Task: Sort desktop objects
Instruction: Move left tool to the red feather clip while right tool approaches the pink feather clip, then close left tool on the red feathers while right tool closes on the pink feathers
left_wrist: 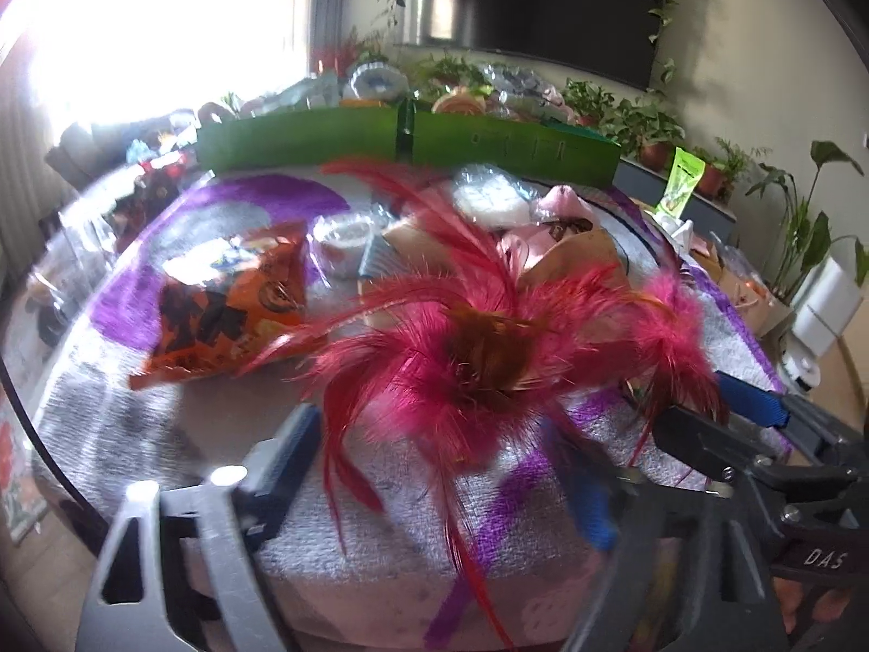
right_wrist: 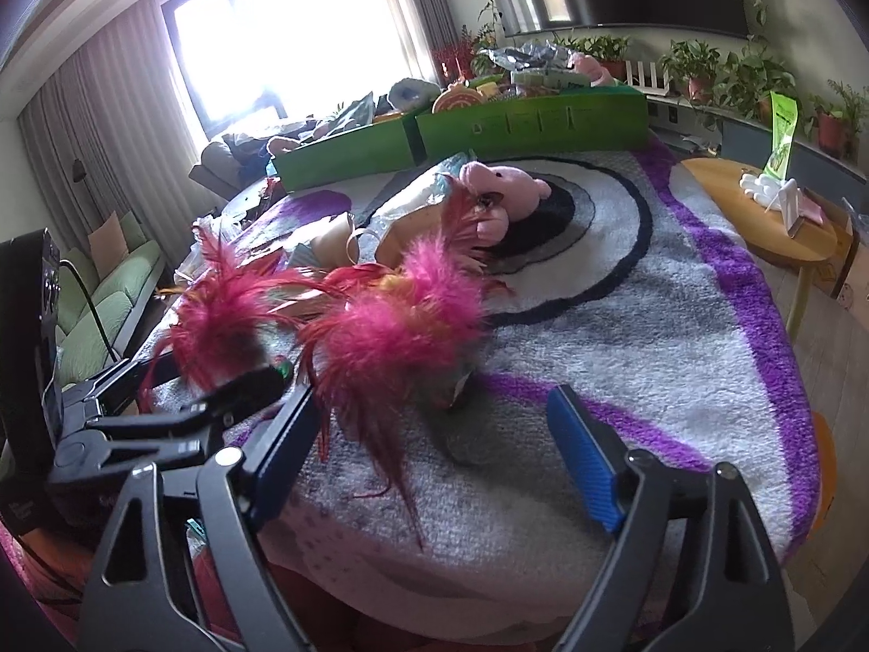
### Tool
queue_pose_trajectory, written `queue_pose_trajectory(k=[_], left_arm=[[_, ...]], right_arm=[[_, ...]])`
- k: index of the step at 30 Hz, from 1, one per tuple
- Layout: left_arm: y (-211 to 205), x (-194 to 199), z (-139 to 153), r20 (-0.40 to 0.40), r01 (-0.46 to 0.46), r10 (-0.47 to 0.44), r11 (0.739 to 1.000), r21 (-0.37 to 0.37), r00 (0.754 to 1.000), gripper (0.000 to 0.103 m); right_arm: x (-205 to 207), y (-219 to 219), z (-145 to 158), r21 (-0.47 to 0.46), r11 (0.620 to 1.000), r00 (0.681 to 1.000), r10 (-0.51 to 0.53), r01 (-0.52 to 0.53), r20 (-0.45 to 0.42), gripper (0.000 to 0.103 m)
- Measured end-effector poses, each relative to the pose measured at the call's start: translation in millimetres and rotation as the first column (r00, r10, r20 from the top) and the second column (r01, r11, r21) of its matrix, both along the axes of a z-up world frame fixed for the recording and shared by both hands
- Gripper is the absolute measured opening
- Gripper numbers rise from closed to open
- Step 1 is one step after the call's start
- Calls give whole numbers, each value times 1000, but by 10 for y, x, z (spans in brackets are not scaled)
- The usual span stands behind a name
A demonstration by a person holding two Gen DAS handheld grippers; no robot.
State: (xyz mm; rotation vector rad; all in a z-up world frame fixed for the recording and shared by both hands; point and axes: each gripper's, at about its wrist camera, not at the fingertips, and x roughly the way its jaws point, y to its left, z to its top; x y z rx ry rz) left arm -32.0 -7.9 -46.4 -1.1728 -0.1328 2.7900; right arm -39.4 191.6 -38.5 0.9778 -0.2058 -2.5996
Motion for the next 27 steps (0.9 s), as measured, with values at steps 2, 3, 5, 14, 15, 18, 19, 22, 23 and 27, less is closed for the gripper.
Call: queue_pose_trajectory(k=[2, 3, 5, 14, 15, 18, 19, 22, 23, 27], left_arm=[[-19, -37, -45, 28, 8, -9, 1000, 31, 1000, 61], [-20, -46, -60, 31, 8, -9, 999, 33, 999, 59], [-5, -45, -56, 20, 13, -13, 1000, 18, 1000, 56], [-31, -60, -36, 0, 52, -52, 997, 50, 999, 24], [-35, -60, -32, -2, 53, -53, 997, 50, 999, 22], [-51, -64, -22, -10, 60, -60, 997, 57, 998, 18], [-60, -61, -12, -15, 62, -62, 996, 59, 998, 16], [-65, -52, 2, -21, 68, -67, 996, 56, 998, 15], [-61, -53, 4, -24, 68, -67, 996, 54, 997, 15], [-56, -56, 1, -23, 73, -72, 996, 55, 997, 14]], right_arm=[[-25, -15, -14, 3, 1000, 1000, 4, -4, 4, 84], [-34, -24, -20, 5, 1000, 1000, 6, -6, 6, 84], [-54, -30, -31, 8, 1000, 1000, 6, -6, 6, 83], [-113, -72, -77, 21, 1000, 1000, 12, -13, 9, 67], [-126, -72, -79, 21, 1000, 1000, 12, -13, 10, 67], [-138, -88, -83, 25, 1000, 1000, 12, -13, 5, 67], [-146, -94, -83, 29, 1000, 1000, 13, -13, 4, 67], [-174, -126, -92, 38, 999, 1000, 17, -17, -1, 62], [-189, -137, -95, 41, 999, 1000, 20, -20, -1, 60], [-255, -187, -107, 57, 998, 1000, 26, -26, 0, 40]])
